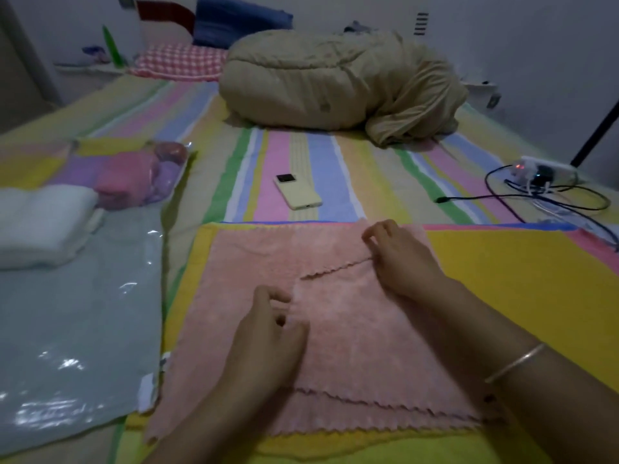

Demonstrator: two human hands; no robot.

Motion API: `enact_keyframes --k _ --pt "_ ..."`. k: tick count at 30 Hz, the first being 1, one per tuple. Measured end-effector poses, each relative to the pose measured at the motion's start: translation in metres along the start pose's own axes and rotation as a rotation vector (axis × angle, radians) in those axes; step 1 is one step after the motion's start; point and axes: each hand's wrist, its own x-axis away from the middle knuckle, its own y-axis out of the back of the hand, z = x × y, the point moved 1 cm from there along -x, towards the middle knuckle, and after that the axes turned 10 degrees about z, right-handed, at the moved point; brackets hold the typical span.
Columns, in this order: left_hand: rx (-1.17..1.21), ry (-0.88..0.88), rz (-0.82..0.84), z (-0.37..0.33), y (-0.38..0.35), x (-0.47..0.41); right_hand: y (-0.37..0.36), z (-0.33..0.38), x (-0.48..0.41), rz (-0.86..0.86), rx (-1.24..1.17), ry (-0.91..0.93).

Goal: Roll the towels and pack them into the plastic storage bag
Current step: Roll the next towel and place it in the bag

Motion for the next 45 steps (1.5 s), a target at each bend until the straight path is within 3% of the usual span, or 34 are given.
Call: enact_keyframes --k 3,9,16,26,29,34,38,42,45 --pt "-0.256 -0.128 -0.019 -0.009 0.005 0.003 0.012 0.002 -0.015 -0.132 -0.075 -0.042" --pt "-0.373 -0.168 -0.012 -0.012 0.018 0.017 0.045 0.034 -0.06 -0.232 -0.362 -0.085" --pt "-0.417 -0.056 -0.133 0.01 0.06 0.052 0.031 0.123 -0.115 -0.145 -0.492 0.025" --pt "-0.485 0.032 -0.127 0.038 0.097 0.071 -0.021 0.2 -0.138 -0.023 -0.354 0.024" --pt "-0.501 0.059 -0.124 0.038 0.095 0.071 -0.031 0.198 -0.134 -0.013 -0.381 0.018" --pt "-0.688 0.137 -0.082 0.032 0.091 0.072 -0.025 0.184 -0.095 0.011 -0.589 0.205" --pt "-0.962 0.197 -0.07 0.011 0.085 0.073 -0.014 0.142 -0.035 0.024 -0.246 0.282" --pt "-1.151 0.092 -0.229 -0.006 0.068 0.066 -0.018 0.089 0.024 0.244 -0.008 0.152" --pt "-1.094 -0.17 -0.256 -0.017 0.031 0.055 -0.019 0.05 0.042 0.177 -0.048 0.023"
